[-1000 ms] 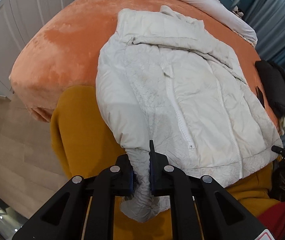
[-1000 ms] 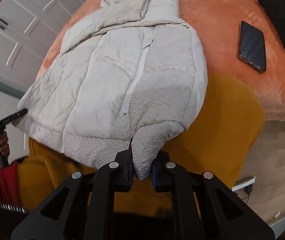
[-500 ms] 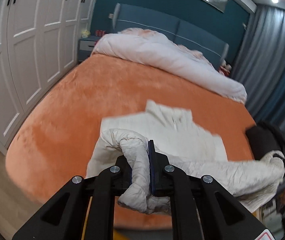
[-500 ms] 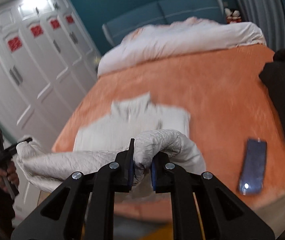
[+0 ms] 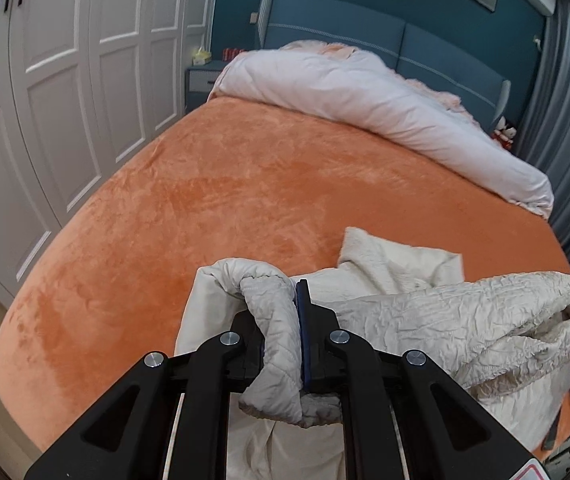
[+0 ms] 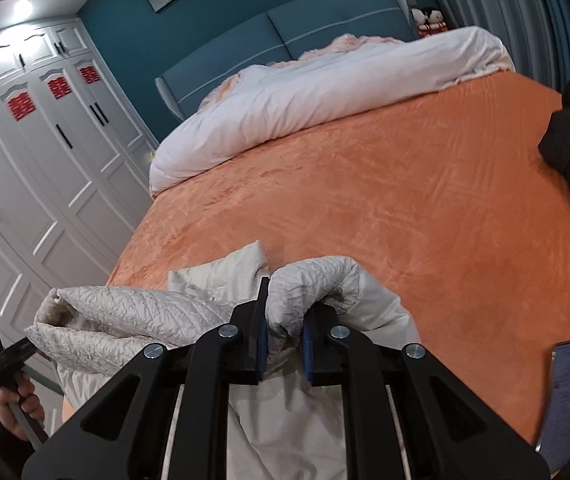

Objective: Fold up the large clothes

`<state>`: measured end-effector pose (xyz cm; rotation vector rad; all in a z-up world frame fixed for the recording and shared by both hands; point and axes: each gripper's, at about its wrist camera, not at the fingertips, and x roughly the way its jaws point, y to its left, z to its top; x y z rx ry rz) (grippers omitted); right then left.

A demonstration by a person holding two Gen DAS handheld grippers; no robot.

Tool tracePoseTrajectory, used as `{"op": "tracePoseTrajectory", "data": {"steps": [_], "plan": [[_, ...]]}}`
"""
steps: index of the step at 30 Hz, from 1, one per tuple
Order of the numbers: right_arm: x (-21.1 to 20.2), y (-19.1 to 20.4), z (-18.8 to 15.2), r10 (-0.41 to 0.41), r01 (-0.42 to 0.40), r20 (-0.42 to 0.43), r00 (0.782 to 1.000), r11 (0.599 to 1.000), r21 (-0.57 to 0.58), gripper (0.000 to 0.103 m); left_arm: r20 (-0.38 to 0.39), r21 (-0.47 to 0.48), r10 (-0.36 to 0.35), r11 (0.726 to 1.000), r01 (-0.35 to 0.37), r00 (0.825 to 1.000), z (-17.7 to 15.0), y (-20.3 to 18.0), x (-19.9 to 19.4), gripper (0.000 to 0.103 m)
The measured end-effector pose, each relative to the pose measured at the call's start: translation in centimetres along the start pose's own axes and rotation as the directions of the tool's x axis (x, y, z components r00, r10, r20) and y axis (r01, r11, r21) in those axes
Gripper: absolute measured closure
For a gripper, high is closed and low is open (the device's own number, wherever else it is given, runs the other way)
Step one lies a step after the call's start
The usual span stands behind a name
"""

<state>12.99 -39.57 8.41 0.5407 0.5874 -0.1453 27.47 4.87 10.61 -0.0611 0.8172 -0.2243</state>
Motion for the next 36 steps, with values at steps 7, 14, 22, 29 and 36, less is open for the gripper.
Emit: {"op": "tracePoseTrajectory", "data": {"steps": [7,14,22,29,36], "plan": [[4.8,-0.9,-0.4,-0.033,0.034,-0.050,0.998,0.999,0.013,0.087,-0.071,-0.090,0.017,0.996,-0.024,0.997,0.0,1.3,5.3,0.084],[5.9,-2.8,-0.9,0.035,-0.031,-0.025,0.999,0.991,0.128,0.079,-0.105,-0.182,-0.061,0.982,0.041,0.993,-0.2,3.2,7.1,0.083],[1.4,-2.4,-0.6,0.135,-0.144,0.085,0.987,0.982,0.124,0.072,-0.026,-0.159,-0.189,0.970,0.182,0.982,0.5,4.7,1.7,0.081],[-4.0,-2.1,0.1,0.173,-0.195,0.204,0.964,0.977,0.092,0.037,-0.054,-0.114,-0.257,0.962,0.250,0.965,0.7,6.2,-2.0,0.079],[-8.6,-2.0,0.9,0.082,-0.089,0.273,0.959,0.996,0.010,0.037,-0.127,-0.051,-0.235,0.972,0.230,0.964,0.5,7.1,-3.9,0.078]]}}
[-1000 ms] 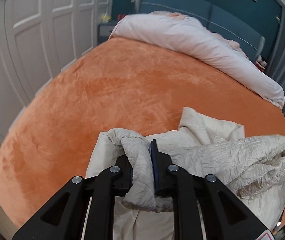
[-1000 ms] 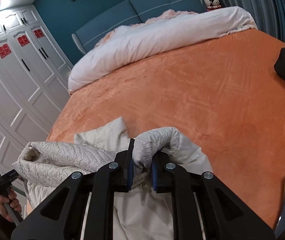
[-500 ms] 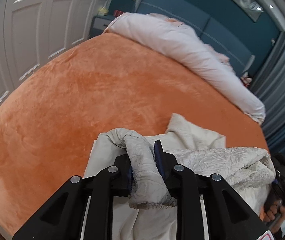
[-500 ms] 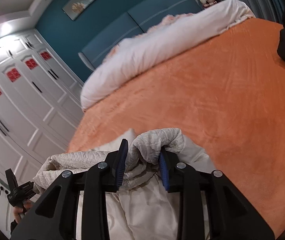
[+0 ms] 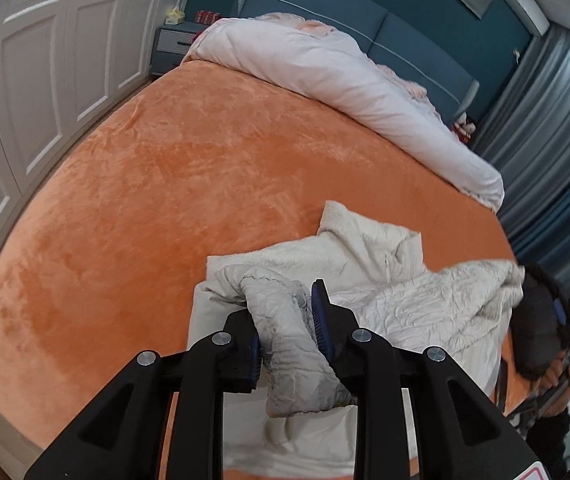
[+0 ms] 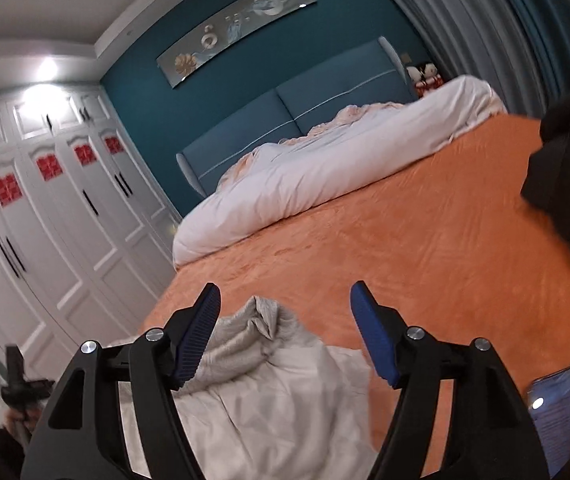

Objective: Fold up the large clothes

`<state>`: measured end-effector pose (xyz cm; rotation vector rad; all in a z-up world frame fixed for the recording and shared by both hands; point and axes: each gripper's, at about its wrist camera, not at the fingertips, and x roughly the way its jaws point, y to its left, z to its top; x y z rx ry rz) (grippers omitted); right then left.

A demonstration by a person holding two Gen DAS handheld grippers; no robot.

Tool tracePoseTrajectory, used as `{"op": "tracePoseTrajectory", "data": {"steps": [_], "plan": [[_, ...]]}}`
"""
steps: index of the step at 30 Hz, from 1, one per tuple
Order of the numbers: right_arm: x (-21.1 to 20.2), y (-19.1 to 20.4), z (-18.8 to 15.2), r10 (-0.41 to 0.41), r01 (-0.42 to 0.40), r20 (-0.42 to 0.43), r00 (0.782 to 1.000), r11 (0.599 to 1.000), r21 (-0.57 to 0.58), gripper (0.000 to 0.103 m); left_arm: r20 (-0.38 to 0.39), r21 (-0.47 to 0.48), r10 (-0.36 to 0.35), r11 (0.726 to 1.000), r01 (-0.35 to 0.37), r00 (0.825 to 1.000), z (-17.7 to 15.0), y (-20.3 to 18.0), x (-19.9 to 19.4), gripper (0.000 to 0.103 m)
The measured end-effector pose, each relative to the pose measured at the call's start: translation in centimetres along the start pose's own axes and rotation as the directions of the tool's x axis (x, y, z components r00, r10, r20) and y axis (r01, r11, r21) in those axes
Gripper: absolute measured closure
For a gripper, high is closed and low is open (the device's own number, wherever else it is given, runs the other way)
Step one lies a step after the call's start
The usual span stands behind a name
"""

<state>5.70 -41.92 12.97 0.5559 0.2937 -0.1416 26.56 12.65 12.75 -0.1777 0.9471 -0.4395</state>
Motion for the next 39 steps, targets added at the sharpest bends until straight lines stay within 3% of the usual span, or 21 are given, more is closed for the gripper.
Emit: {"op": "tracePoseTrajectory", "data": {"steps": [4,7,12,13,14,15,16,18,23,26,27,28,29,30,31,33,35,39], "plan": [[0.9,1.1,-1.1,-0.023,0.017,-0.071,0.997,0.996,-0.084,0.035,-0.026,0.100,0.032,0.995,-0.030,0.999,-0.1,-1.2,-0.7,0.078],[4.3,1.0,-2.6,-0.032,0.015,-0.159,0.987,0.994,-0.109,0.035,-0.026,0.131,0.050,0.990,-0.046,0.998,0.0,-1.7,-0.4,0.078],[12.0,1.0,-5.9,-0.076,0.024,-0.324,0.943,0.987,-0.160,0.037,-0.025,0.088,0.035,0.996,-0.032,0.999,0.3,-1.3,-0.5,0.078],[13.2,1.1,-6.5,-0.089,0.029,-0.346,0.934,0.984,-0.173,0.046,-0.027,0.087,0.027,0.996,-0.025,0.999,0.3,-1.1,-0.7,0.078],[14.3,1.0,-7.1,-0.092,0.026,-0.375,0.922,0.984,-0.178,0.074,-0.033,0.090,0.024,0.996,-0.021,0.999,0.3,-1.0,-0.8,0.078],[15.5,0.6,-7.7,-0.087,0.019,-0.424,0.901,0.987,-0.162,0.086,-0.040,0.092,0.022,0.996,-0.018,0.999,0.3,-0.8,-0.8,0.078],[16.0,0.2,-7.8,-0.072,0.013,-0.440,0.895,0.991,-0.136,0.089,-0.056,0.096,0.016,0.995,-0.011,0.998,0.4,-0.5,-0.9,0.078],[15.7,-0.3,-7.7,-0.053,0.006,-0.423,0.905,0.994,-0.112,0.099,-0.084,0.099,-0.002,0.995,0.010,0.996,0.3,0.1,-0.9,0.077],[11.4,-2.9,-6.3,0.012,-0.007,-0.311,0.950,1.000,0.019,0.102,-0.123,0.146,-0.062,0.986,0.080,0.990,-0.5,0.8,-0.6,0.075],[8.8,-4.2,-5.8,0.047,-0.030,-0.260,0.965,0.997,0.069,0.102,-0.094,0.167,-0.083,0.981,0.098,0.992,-1.0,0.8,-0.6,0.068],[8.2,-4.4,-5.8,0.030,-0.014,-0.257,0.966,0.998,0.065,0.102,-0.074,0.177,-0.067,0.981,0.079,0.995,-1.2,0.7,-0.7,0.062],[7.8,-4.6,-5.9,0.012,0.003,-0.254,0.967,0.998,0.062,0.102,-0.027,0.189,-0.019,0.982,0.024,0.999,-1.2,0.8,-1.0,0.038],[7.5,-4.9,-6.0,0.002,0.016,-0.251,0.968,0.998,0.069,0.102,0.042,0.195,0.040,0.980,-0.048,0.998,-1.3,0.9,-1.6,0.025],[7.2,-5.6,-6.0,-0.005,0.028,-0.247,0.969,0.996,0.089,0.102,0.142,0.196,0.072,0.976,-0.099,0.987,-1.4,1.2,-2.9,0.025],[7.2,-6.1,-6.2,-0.014,0.040,-0.252,0.968,0.994,0.098,0.102,0.185,0.196,0.080,0.974,-0.117,0.980,-1.5,1.5,-3.6,0.024],[8.4,-6.4,-6.5,-0.064,0.087,-0.302,0.951,0.994,0.065,0.101,0.212,0.177,0.156,0.965,-0.195,0.965,-1.2,1.5,-4.0,0.024],[9.6,-5.5,-6.9,-0.146,0.151,-0.321,0.936,0.988,-0.008,0.097,0.245,0.166,0.176,0.961,-0.220,0.954,-1.1,0.8,-3.7,0.024],[8.6,-2.0,-6.4,-0.219,0.211,-0.216,0.952,0.976,-0.058,0.091,0.278,0.176,0.184,0.955,-0.238,0.943,-0.6,-2.8,-0.5,0.024]]}}
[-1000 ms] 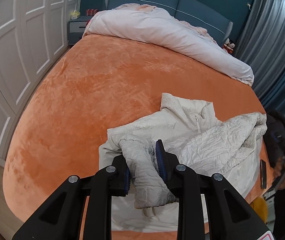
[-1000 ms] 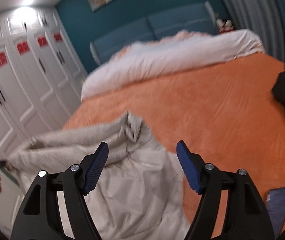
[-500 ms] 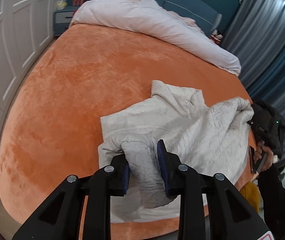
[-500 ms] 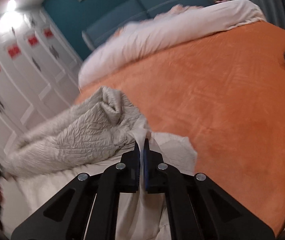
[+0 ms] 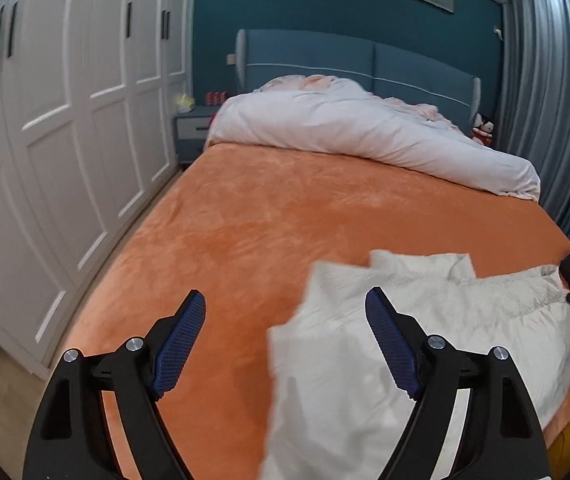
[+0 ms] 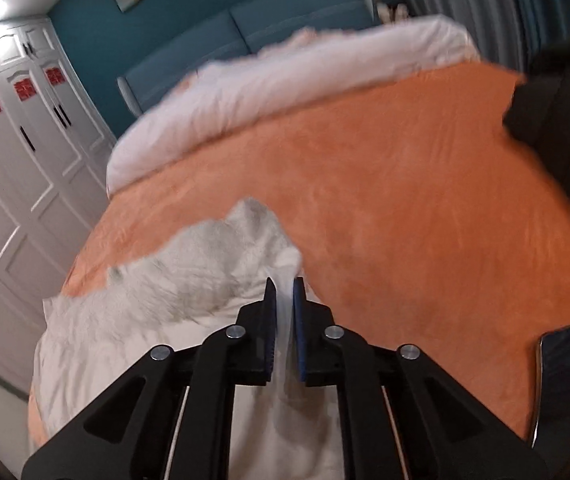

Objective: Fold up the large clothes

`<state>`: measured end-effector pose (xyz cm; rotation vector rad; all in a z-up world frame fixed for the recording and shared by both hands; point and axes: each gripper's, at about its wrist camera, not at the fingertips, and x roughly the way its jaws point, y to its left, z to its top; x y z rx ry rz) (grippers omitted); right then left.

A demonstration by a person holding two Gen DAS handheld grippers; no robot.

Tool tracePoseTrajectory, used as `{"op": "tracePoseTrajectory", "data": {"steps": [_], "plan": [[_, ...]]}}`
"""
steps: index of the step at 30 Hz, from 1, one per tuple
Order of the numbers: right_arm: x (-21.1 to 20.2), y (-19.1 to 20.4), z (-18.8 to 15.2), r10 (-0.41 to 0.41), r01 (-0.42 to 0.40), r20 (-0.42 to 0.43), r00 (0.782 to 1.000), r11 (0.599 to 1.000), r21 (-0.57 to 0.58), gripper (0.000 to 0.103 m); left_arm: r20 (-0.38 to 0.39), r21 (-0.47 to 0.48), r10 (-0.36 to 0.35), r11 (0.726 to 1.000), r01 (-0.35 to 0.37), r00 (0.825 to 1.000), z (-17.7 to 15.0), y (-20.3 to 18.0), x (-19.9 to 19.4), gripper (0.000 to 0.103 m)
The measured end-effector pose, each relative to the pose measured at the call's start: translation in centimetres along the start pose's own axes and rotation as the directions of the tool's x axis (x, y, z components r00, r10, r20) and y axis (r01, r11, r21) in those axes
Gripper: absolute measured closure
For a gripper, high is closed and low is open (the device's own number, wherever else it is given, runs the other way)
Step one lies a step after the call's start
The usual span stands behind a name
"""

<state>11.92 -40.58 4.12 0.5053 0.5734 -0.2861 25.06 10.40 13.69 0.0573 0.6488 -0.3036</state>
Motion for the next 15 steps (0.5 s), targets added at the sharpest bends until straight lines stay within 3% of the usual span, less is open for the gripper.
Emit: {"op": "tracePoseTrajectory", "data": {"steps": [3,5,7,12,15], "plan": [[-0.4,3.7,-0.1,-0.006,0.008,0.031,1.000,0.996,-0.087,0.078,-0.017,0.024,0.015,1.000,-0.015,1.000,0.0,-4.2,3.4,0.023],[0.2,5.5,-0.4,-0.023,0.028,0.037,0.999,0.990,-0.139,0.078,-0.041,0.021,0.029,0.999,-0.028,0.999,-0.2,-6.6,5.9,0.023],[0.8,6.9,-0.6,-0.088,0.101,0.077,0.993,0.976,-0.194,0.078,-0.078,0.001,0.027,1.000,-0.027,0.997,-0.7,-9.0,8.9,0.023],[0.2,4.7,0.8,-0.159,0.175,0.182,0.970,0.982,-0.076,0.078,-0.130,-0.008,0.059,0.998,-0.061,0.990,-1.7,-10.2,12.9,0.023],[0.8,3.4,1.3,-0.099,0.106,0.136,0.986,0.994,-0.040,0.078,-0.166,-0.030,0.065,0.997,-0.071,0.984,-2.4,-9.2,14.8,0.023]]}}
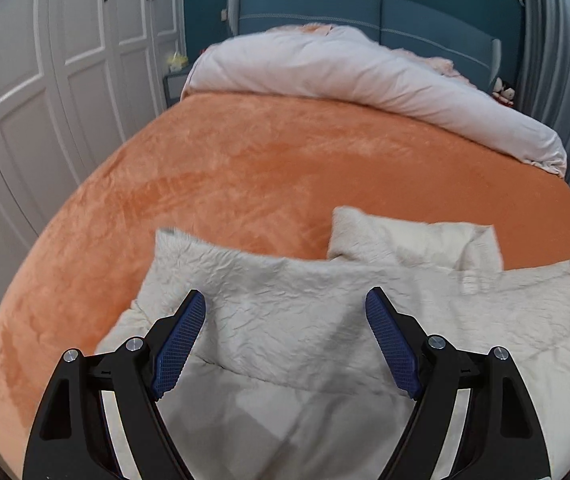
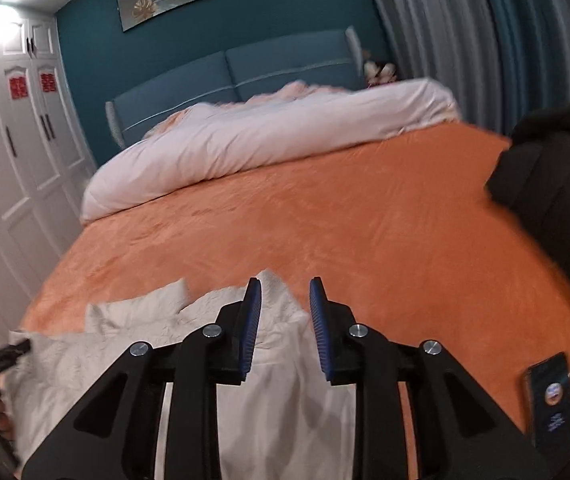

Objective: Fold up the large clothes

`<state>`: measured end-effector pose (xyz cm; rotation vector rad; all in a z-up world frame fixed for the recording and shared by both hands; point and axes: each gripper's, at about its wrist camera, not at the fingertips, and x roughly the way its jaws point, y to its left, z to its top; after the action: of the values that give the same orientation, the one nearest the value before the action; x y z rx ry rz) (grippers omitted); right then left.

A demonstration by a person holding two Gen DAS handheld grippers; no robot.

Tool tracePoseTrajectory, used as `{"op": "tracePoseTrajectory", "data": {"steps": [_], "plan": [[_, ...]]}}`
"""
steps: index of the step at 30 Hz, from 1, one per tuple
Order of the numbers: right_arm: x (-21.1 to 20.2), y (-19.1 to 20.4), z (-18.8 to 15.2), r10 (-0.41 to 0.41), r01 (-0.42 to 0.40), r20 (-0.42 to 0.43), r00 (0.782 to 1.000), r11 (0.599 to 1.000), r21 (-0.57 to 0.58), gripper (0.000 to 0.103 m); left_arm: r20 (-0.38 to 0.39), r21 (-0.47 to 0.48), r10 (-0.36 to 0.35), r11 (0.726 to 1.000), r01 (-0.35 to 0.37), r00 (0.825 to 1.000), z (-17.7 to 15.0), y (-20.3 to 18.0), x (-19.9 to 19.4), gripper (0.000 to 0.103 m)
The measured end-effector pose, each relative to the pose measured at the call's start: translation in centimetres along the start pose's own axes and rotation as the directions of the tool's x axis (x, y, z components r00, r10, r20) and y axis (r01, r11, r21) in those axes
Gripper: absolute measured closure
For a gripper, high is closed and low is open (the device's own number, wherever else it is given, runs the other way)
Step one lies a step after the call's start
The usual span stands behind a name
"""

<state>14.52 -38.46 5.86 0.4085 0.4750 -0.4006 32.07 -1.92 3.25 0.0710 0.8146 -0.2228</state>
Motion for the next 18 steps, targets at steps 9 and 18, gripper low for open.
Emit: {"op": "tracePoseTrajectory", "data": {"steps": [9,18], "plan": [[8.2,4.1,-2.9,0.052,-0.087,-0.205,0.977,0.982,-0.167,0.080,-0.024,0.006,0.067,0.998,-0.067,0.997,-1.5,-0.1,4.2,0.022],[11.7,1.7,-6.3,0.085,-0.104,-0.256,0.963,0.993,-0.062,0.080,-0.005,-0.005,0.064,0.998,-0.064,0.998,-2.7,-0.5,6.0,0.017]]}}
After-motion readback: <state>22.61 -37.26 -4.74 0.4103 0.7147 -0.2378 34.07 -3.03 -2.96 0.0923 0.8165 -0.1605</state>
